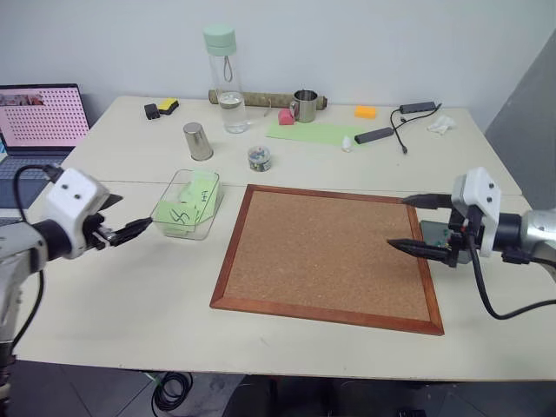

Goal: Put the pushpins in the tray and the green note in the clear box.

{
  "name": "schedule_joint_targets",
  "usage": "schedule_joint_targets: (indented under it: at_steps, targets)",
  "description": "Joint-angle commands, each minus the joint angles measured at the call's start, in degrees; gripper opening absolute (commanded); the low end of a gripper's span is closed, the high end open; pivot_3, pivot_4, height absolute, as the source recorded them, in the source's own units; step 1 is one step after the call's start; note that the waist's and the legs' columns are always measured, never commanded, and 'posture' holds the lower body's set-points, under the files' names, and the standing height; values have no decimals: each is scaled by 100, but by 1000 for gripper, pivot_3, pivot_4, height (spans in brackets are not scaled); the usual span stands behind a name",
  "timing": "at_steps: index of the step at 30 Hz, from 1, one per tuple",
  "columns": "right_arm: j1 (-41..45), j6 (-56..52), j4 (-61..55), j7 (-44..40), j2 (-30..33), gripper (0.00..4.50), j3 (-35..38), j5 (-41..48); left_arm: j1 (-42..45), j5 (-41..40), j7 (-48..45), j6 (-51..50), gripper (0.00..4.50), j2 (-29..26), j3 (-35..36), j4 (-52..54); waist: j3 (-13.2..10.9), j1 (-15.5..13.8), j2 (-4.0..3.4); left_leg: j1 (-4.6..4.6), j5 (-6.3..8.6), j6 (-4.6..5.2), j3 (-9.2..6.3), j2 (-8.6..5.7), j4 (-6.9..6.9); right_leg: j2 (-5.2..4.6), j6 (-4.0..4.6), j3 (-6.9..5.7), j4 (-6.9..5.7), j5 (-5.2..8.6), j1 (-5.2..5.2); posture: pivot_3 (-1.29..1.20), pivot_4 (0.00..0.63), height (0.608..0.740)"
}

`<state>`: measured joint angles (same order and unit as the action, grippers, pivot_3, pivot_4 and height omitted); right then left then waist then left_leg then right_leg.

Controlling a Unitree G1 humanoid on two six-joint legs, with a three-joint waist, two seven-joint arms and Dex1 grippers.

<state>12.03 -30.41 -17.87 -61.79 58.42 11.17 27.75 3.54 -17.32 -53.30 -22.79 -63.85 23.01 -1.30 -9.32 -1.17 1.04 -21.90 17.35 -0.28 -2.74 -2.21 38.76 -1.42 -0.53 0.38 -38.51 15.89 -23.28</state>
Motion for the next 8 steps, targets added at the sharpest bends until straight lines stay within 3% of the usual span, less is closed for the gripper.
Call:
schedule_joint_targets:
  at_steps: [1, 8]
  targets:
    - [-562, 236, 489, -352, 455, 4500, 825, -205, -490, 163, -743, 601, 3674, -426, 627, -656, -2, 0, -3, 0, 1, 2, 1, 0, 0, 0, 0, 0, 0, 0, 0, 0, 150, 740]
    - [-1333, 703, 1296, -745, 738, 4500, 1492, -491, -953, 132, -1160, 1045, 3674, -347, 954, -1253, -2, -5, -4, 1, 3, 5, 1, 2, 0, -1, 1, -2, -1, 0, 2, 0, 150, 740]
